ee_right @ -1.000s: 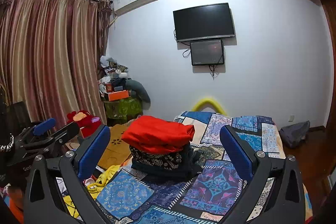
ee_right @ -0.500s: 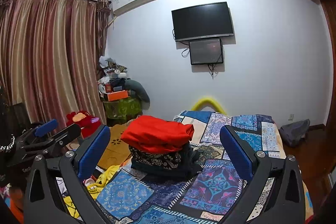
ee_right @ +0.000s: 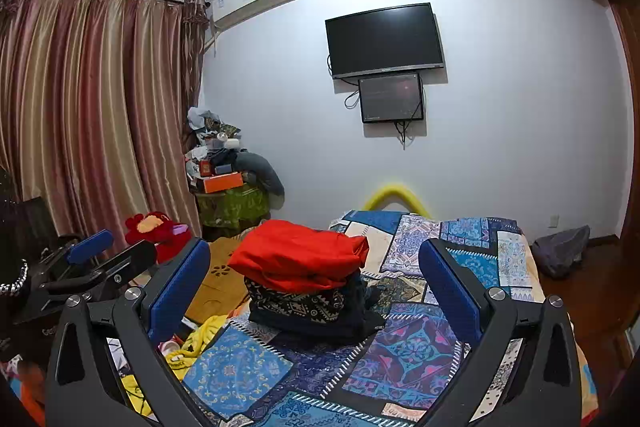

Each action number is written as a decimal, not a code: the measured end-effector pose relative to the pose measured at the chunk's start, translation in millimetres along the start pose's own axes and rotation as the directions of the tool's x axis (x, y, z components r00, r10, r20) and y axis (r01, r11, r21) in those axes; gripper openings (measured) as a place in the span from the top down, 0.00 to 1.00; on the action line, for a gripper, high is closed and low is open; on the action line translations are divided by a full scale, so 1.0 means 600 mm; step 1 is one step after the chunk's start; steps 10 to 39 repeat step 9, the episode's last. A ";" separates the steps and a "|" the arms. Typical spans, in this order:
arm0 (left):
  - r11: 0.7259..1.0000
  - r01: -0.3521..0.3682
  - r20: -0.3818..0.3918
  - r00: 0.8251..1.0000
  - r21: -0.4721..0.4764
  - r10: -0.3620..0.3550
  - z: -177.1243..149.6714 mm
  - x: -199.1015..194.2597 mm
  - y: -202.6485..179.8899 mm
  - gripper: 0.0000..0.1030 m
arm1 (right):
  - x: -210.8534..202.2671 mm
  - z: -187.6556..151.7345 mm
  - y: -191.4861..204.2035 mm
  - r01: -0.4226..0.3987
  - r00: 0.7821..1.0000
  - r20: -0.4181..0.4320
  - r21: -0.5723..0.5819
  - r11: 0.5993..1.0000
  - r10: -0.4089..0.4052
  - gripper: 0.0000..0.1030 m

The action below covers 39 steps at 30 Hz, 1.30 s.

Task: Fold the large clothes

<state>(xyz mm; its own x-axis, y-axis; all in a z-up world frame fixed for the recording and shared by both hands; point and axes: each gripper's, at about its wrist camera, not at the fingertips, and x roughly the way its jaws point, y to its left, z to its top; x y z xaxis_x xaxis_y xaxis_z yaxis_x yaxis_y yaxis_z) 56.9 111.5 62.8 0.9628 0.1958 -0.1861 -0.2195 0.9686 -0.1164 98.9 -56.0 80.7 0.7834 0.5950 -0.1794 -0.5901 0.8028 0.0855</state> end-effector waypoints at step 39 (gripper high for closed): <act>1.000 -0.015 -0.005 1.000 -0.006 0.015 -0.002 0.003 0.010 0.01 | 0.010 0.000 0.009 0.003 1.000 -0.007 0.006 1.000 -0.003 0.00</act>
